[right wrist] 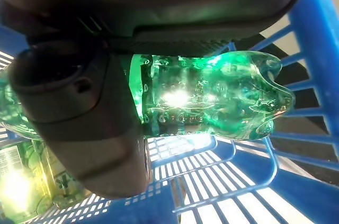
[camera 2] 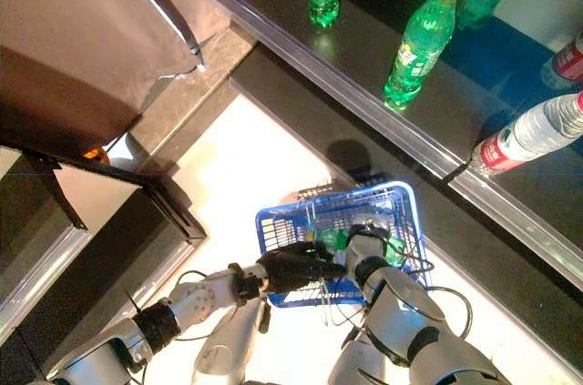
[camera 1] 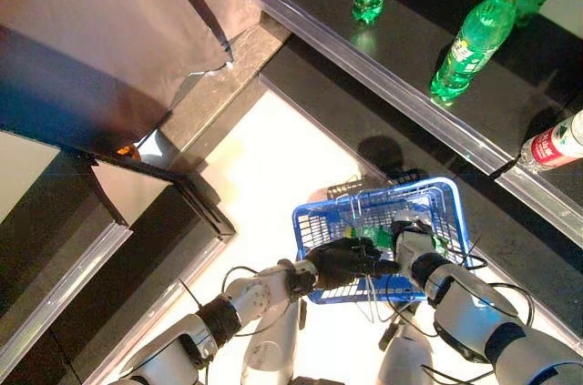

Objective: Pick up the drink and place into the basket.

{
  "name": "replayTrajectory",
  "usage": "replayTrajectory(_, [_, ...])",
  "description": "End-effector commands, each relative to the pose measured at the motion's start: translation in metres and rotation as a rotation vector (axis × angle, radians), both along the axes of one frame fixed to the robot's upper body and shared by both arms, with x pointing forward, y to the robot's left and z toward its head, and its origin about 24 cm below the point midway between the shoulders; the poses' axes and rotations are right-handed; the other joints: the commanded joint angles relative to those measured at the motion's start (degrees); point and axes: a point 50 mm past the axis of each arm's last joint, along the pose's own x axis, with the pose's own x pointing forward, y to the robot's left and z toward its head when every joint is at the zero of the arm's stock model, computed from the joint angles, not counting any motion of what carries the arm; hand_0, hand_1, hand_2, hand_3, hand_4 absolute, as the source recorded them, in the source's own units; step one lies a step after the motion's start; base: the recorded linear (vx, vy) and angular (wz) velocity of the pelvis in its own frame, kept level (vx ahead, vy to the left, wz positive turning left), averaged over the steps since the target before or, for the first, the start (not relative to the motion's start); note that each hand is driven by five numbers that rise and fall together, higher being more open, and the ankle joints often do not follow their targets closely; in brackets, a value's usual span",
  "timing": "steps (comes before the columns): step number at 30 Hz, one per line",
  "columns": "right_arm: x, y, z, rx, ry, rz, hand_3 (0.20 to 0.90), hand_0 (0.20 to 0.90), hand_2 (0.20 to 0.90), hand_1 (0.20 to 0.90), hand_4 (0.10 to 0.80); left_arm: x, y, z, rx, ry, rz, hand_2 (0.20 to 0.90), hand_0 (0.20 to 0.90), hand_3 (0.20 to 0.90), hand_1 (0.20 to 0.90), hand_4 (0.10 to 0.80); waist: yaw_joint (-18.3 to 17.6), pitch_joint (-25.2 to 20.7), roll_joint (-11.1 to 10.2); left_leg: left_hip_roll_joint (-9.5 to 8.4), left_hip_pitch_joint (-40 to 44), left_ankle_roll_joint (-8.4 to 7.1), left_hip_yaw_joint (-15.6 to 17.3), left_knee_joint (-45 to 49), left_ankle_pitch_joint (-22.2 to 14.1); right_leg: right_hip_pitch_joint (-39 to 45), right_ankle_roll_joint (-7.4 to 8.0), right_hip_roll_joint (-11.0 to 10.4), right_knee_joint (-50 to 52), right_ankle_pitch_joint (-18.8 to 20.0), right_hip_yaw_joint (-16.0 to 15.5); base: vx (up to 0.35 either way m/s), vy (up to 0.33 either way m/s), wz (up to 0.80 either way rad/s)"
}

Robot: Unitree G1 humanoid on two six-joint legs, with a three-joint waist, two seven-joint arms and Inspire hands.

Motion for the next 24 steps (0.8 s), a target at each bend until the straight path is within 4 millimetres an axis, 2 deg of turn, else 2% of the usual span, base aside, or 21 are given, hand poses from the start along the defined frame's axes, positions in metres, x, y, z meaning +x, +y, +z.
replayTrajectory(1, [0.033,0.026,0.045,-0.062,-0.164,0.084,0.549,0.599,0.599,0.599,0.449,-0.005,-0.074,0.095,-0.539,-0.221,-0.252,0.300,0.300,0.200,0.300,0.100,0.5,-0.1,-0.8,-2.87,-0.1,4.89,3.0,-0.8,-0.7,-6.4,-2.70,-0.8,3.1,4.9,8.1,0.000,0.000,0.00])
replayTrajectory(2, [0.033,0.025,0.045,-0.054,-0.166,0.085,0.900,0.900,0.900,0.900,0.800,-0.005,-0.074,0.095,-0.540,-0.222,-0.250,0.300,0.300,0.200,0.300,0.100,0.4,-0.3,-1.0,-2.87,0.0,4.85,3.0,-1.0,-0.7,-6.4,-2.70,-0.7,3.0,4.9,8.2,0.000,0.000,0.00])
replayTrajectory(16, [0.028,0.022,0.033,0.051,-0.201,0.125,0.900,0.900,0.900,0.900,0.800,0.003,-0.073,0.093,-0.561,-0.191,-0.201,0.300,0.300,0.200,0.300,0.100,-0.5,-2.9,-2.7,-2.26,3.2,4.60,3.4,-2.3,-1.3,-4.1,-3.09,0.5,2.3,4.2,8.3,0.000,0.002,-0.03])
replayTrajectory(24, [0.036,0.031,0.046,0.249,-0.357,0.151,0.900,0.900,0.900,0.900,0.800,0.009,-0.064,0.102,-0.565,-0.170,-0.136,0.300,0.300,0.200,0.300,0.100,-0.9,-4.6,-3.5,-2.05,5.5,4.31,3.7,-3.4,-1.6,-2.0,-3.04,1.0,1.5,3.8,7.8,0.000,0.001,-0.02])
